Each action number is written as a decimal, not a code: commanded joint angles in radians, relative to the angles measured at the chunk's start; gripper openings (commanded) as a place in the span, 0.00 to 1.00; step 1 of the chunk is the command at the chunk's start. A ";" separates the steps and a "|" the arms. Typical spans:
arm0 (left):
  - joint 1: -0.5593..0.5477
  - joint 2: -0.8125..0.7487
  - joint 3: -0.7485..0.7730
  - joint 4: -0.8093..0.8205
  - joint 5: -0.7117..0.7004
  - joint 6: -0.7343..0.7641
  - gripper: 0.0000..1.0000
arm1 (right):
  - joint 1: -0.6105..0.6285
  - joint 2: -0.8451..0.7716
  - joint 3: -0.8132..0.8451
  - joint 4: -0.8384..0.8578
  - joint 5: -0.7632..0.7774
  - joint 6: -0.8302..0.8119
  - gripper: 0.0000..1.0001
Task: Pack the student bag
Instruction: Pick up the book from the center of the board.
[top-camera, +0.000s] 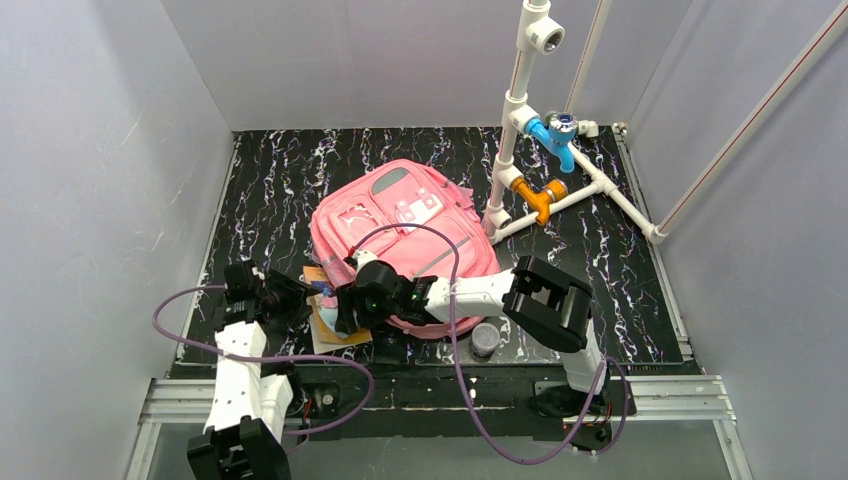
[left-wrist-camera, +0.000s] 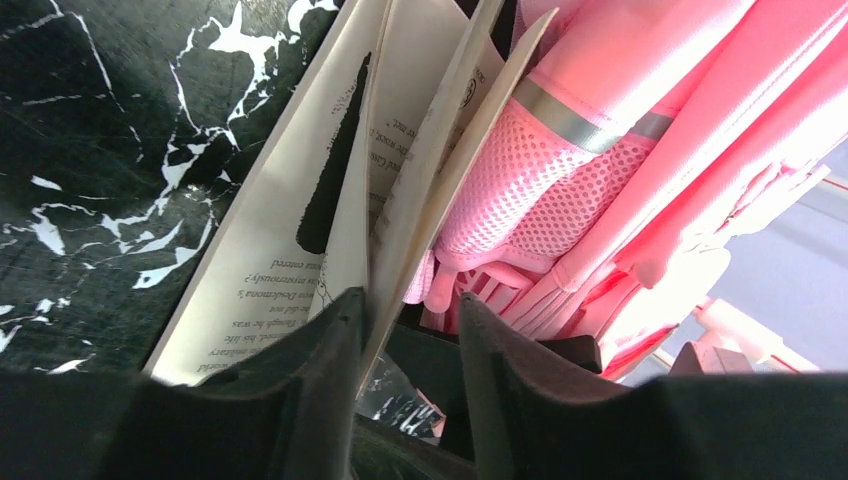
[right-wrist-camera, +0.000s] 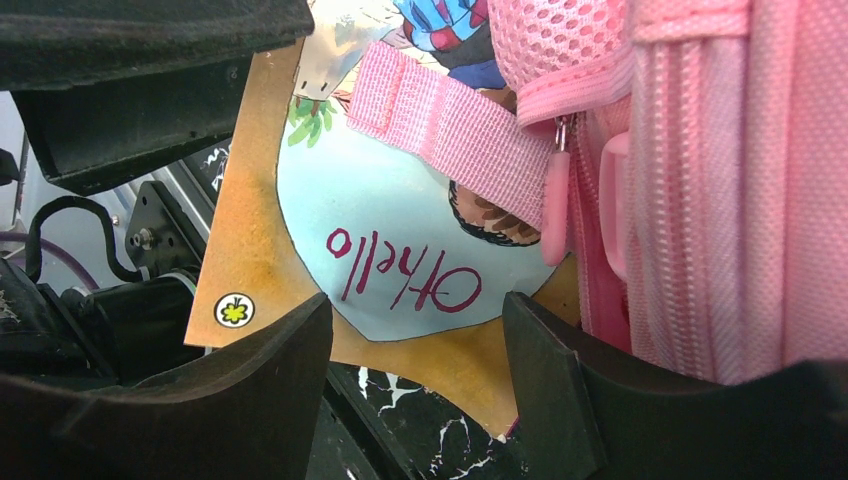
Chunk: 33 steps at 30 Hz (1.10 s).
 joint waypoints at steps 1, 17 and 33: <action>-0.006 0.039 -0.003 0.047 0.082 0.035 0.32 | -0.015 0.038 -0.026 -0.049 0.012 0.001 0.71; -0.058 0.029 0.666 -0.128 0.027 0.176 0.00 | -0.111 -0.570 -0.137 -0.175 0.012 0.065 0.88; -0.496 -0.019 0.378 0.510 0.082 -0.363 0.00 | -0.170 -1.028 -0.592 0.306 0.326 0.335 0.98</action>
